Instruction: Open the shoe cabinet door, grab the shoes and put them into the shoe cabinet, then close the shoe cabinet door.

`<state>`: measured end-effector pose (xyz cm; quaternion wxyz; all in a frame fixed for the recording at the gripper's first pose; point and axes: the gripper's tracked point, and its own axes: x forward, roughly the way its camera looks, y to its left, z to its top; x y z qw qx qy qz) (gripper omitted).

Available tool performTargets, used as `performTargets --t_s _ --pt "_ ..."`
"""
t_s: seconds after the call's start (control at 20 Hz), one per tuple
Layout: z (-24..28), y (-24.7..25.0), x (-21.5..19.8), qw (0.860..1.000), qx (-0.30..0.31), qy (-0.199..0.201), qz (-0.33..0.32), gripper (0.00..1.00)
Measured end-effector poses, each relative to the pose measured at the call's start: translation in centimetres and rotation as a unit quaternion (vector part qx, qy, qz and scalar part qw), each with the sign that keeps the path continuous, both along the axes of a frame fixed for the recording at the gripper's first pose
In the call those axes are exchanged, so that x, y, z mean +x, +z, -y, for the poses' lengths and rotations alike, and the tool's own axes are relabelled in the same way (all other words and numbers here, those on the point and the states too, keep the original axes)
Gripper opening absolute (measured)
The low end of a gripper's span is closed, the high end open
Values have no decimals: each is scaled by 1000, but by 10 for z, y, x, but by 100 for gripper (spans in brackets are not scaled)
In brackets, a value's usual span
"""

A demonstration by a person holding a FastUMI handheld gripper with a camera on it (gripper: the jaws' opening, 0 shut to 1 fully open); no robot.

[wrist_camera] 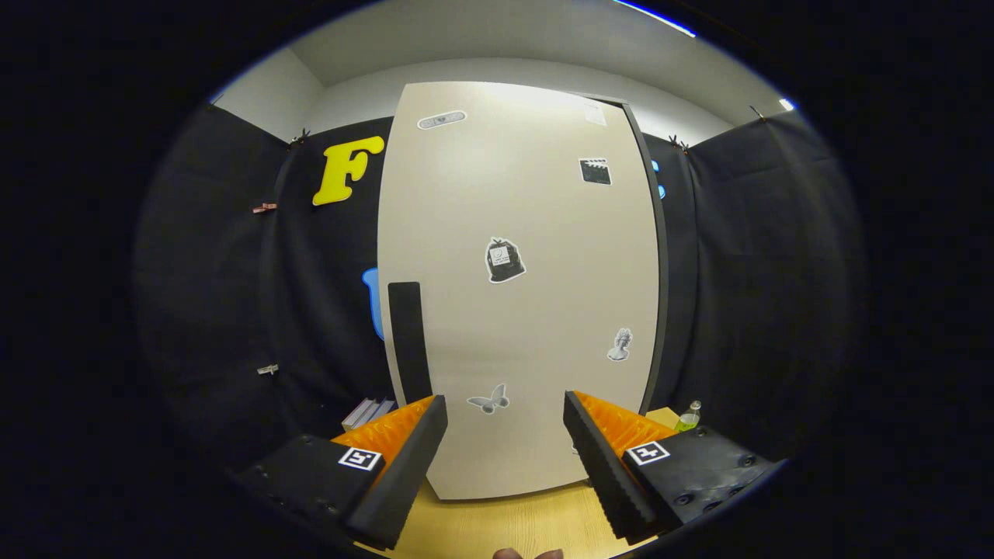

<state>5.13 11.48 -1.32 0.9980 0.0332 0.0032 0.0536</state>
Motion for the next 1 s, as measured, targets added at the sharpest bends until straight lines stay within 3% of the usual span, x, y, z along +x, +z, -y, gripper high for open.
performTargets --t_s 1.0 --pt "5 0 4 1000 2 -3 2 98"
